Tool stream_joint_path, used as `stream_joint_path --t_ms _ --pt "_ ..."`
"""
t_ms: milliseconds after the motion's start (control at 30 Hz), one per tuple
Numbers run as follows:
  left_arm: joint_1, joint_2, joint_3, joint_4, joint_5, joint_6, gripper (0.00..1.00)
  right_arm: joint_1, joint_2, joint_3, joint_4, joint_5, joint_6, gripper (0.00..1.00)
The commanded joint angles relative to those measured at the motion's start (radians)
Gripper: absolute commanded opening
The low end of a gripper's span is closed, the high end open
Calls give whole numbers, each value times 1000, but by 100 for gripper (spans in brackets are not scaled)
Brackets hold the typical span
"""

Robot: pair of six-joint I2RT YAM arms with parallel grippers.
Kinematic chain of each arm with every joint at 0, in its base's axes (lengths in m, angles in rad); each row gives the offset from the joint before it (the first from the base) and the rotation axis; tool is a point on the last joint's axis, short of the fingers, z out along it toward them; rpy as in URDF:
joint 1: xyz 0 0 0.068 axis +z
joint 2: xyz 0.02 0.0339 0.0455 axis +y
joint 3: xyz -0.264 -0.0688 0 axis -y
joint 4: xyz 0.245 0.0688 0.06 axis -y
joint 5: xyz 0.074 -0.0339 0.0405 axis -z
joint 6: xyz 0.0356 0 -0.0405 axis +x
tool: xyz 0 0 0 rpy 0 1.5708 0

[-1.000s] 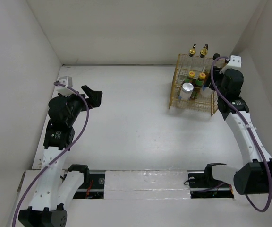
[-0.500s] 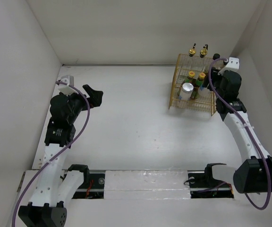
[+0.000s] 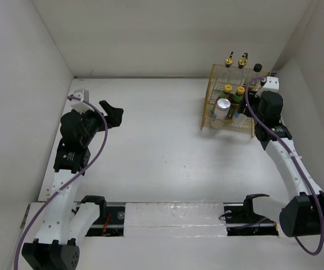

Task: Organize the condiment bottles

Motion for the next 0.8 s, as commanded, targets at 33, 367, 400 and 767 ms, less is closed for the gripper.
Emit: stream_joint_path --t_ms 33,367,400,767 --pt "4 -14 8 37 17 10 100 6 33 34 90 47 10 25" --pt "4 -14 8 37 8 10 100 -57 53 87 145 38 10 25" --pt "4 -14 8 37 8 10 100 -66 83 87 145 29 10 25" --pt "4 -3 8 37 8 1 100 -66 229 21 154 11 35 34"
